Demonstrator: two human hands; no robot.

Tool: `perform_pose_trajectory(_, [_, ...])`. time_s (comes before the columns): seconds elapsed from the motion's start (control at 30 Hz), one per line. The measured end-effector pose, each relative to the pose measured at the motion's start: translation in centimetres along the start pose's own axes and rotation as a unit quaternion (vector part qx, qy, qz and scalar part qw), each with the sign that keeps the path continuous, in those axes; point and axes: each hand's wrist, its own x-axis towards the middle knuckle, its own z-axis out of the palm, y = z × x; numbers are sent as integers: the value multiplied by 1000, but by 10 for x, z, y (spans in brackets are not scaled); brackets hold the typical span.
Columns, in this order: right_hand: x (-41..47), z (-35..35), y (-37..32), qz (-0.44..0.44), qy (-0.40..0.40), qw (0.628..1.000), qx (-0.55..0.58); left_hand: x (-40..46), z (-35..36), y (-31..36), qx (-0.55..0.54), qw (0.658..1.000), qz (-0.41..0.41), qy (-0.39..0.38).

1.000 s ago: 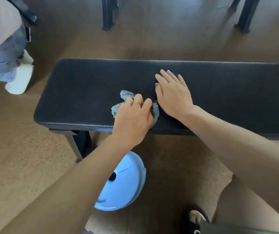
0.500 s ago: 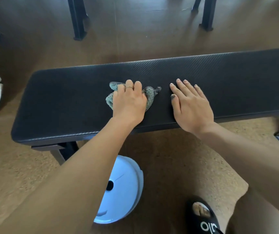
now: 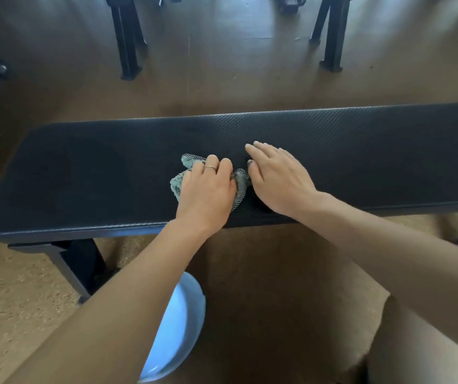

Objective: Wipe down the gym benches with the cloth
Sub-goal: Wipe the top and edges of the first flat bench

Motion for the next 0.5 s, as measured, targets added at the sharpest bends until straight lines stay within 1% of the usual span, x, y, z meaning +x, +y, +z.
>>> perform_pose_trajectory(0.07, [22,-8,29,-14,3,1000,-15,21,5,5,10,999,-42,-9])
perform_pose_trajectory(0.17, [35,-5,60,-8,-6,1000,-26,60,12,5,1,993,-119,-21])
perform_pose_trajectory(0.23, [32,0,67,-24,4,1000,-16,75,18,9,3,987,-160,-10])
perform_pose_trajectory(0.3, [28,-1,68,-36,-2,999,-8,71,21,18,8,981,-193,18])
perform_pose_trajectory(0.37, [26,-2,68,-45,-3,999,-11,55,22,32,9,978,-201,52])
perform_pose_trajectory(0.43, [26,-4,69,-56,-1,998,-8,34,22,50,19,979,-186,82])
perform_pose_trajectory(0.5, [25,-6,70,-65,-4,998,-3,19,22,70,27,980,-181,77])
